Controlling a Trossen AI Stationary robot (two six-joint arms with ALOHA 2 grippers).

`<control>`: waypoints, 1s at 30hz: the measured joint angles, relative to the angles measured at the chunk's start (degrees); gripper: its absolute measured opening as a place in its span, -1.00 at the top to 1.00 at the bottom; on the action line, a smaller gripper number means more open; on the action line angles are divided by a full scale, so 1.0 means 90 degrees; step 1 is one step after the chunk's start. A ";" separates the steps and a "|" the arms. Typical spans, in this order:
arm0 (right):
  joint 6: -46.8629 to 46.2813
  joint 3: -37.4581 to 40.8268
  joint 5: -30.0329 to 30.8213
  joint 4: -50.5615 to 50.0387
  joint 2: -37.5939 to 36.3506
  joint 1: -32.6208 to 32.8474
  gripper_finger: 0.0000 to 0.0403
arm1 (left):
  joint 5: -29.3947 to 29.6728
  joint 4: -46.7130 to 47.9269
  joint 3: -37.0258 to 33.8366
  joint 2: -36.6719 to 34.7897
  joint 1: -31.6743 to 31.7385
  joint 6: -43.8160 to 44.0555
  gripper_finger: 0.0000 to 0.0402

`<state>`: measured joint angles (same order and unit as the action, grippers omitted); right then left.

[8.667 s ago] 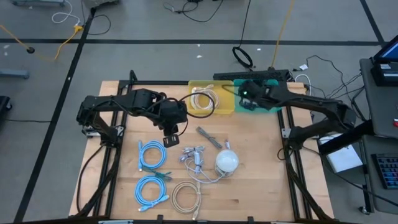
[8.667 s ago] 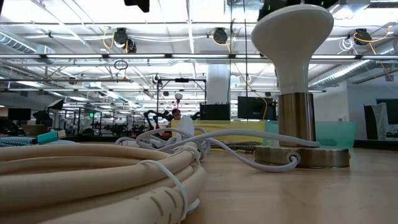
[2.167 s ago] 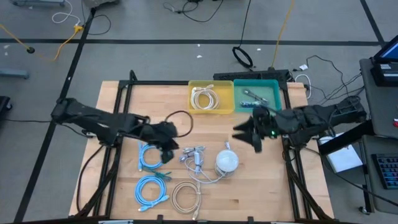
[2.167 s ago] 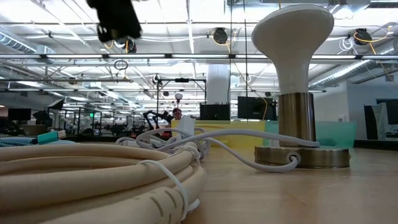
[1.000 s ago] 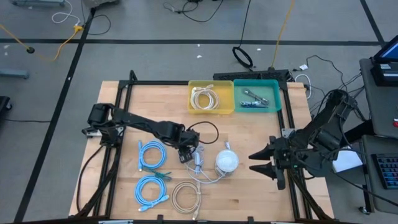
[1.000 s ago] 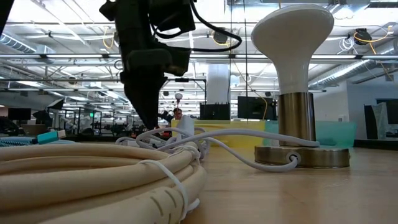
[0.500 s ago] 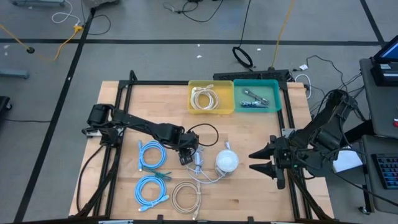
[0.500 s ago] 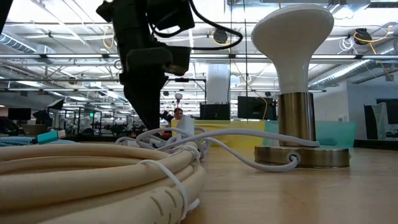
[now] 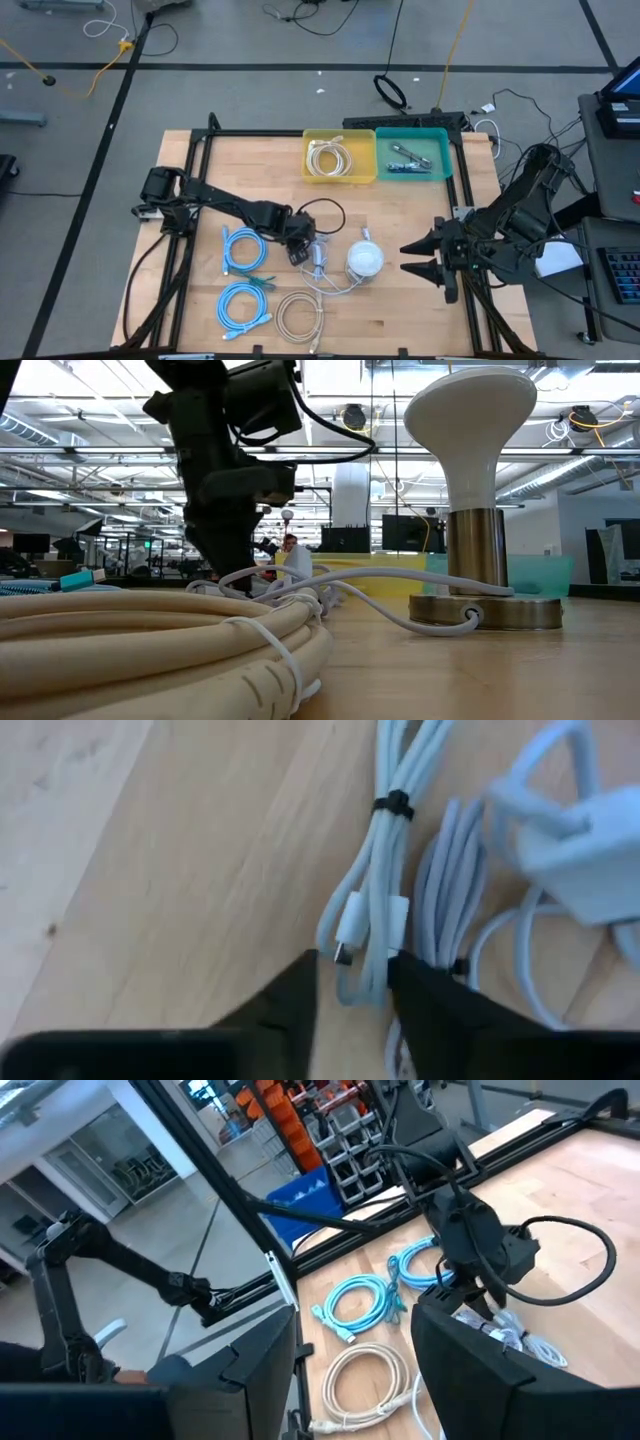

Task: Pick & Place USB Port
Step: Put the blue charger cable into the green bin

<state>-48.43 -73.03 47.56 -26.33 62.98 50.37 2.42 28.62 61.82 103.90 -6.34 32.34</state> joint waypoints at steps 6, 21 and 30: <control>0.0001 0.0000 0.0072 0.0048 -0.0002 -0.0002 0.05 | -0.0263 -0.0124 0.0000 -0.0002 0.0093 0.0158 0.90; -0.0186 0.0285 0.0499 0.0380 0.0001 -0.0007 0.05 | 0.1302 -0.0444 0.0000 -0.2042 0.0285 0.1250 0.94; -0.0168 0.1982 0.0978 0.3904 -0.0033 -0.0966 -0.02 | 0.2149 -0.4959 0.0019 -0.3156 -0.0005 0.0670 0.94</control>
<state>-49.95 -55.20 56.36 8.81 62.68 41.67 21.76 -16.00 62.00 75.49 -6.38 38.37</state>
